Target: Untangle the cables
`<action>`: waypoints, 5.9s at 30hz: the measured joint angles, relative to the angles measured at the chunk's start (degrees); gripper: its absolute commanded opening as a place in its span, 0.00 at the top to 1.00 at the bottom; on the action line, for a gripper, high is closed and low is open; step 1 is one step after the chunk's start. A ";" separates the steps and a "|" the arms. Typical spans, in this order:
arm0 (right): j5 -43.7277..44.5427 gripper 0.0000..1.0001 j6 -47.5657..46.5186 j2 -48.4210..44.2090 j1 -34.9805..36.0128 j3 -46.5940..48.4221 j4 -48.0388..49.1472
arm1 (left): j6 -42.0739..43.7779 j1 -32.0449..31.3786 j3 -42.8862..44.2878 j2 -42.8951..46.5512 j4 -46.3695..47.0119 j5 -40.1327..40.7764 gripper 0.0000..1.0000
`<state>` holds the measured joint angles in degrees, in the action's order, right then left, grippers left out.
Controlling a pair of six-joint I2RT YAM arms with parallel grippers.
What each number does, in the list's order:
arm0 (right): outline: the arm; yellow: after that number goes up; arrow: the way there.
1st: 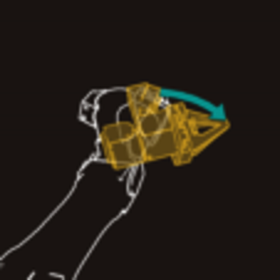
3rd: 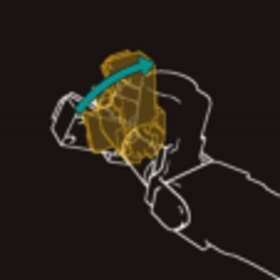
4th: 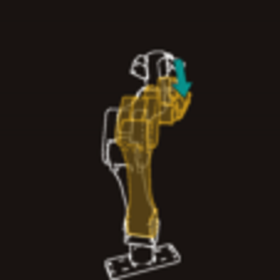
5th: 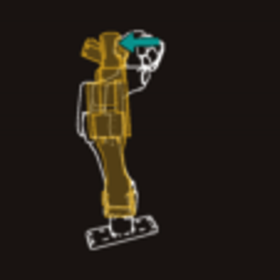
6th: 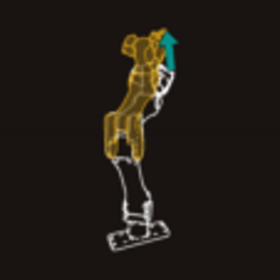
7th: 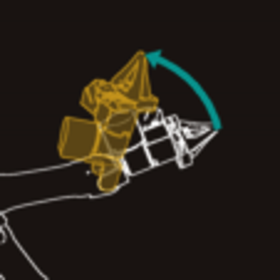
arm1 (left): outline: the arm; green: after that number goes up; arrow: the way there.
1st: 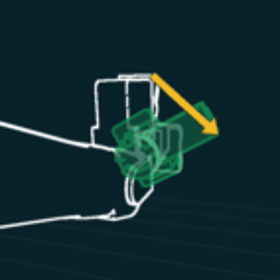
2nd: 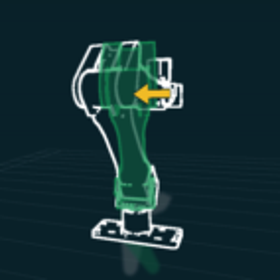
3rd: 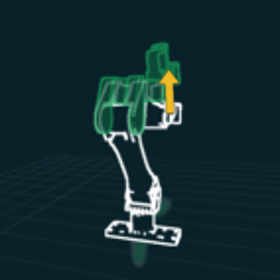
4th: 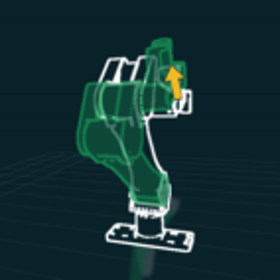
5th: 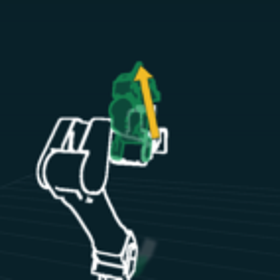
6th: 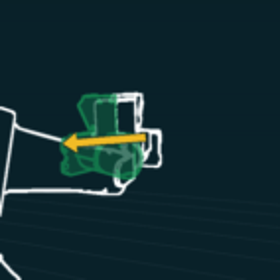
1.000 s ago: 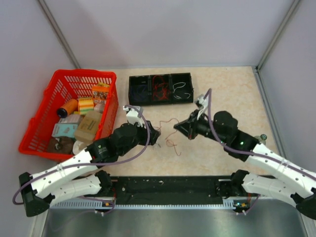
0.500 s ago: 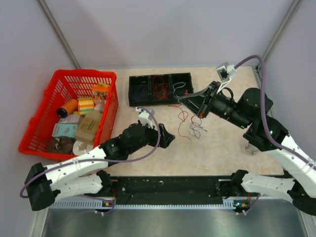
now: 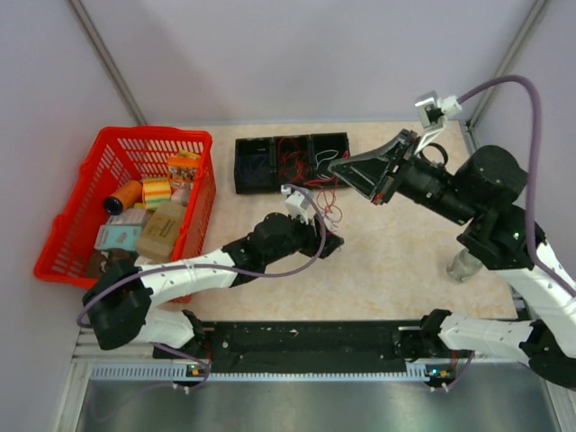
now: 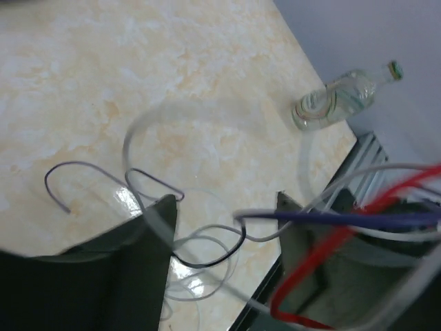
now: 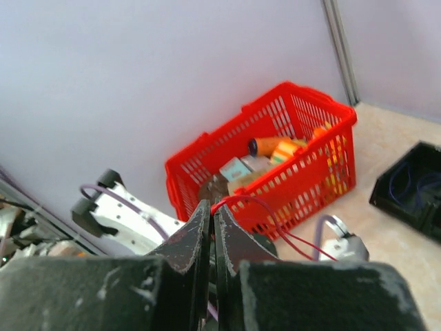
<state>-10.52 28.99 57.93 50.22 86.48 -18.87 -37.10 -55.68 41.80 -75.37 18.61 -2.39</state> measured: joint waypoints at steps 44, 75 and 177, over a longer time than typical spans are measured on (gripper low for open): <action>33.51 1.00 -56.98 20.48 0.04 53.02 12.48 | -22.23 2.86 -23.69 20.37 -23.47 16.90 1.00; 19.56 1.00 -37.27 30.86 -9.16 3.28 34.71 | -16.52 2.71 -33.18 31.04 -12.07 13.55 1.00; -0.63 0.18 -10.95 21.77 -17.81 -26.43 3.06 | -13.22 2.71 -32.24 34.16 -11.04 11.37 1.00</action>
<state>-11.16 18.04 79.70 32.40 60.05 -15.81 -50.33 -52.97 9.56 -41.21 7.57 8.97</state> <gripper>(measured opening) 0.832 0.015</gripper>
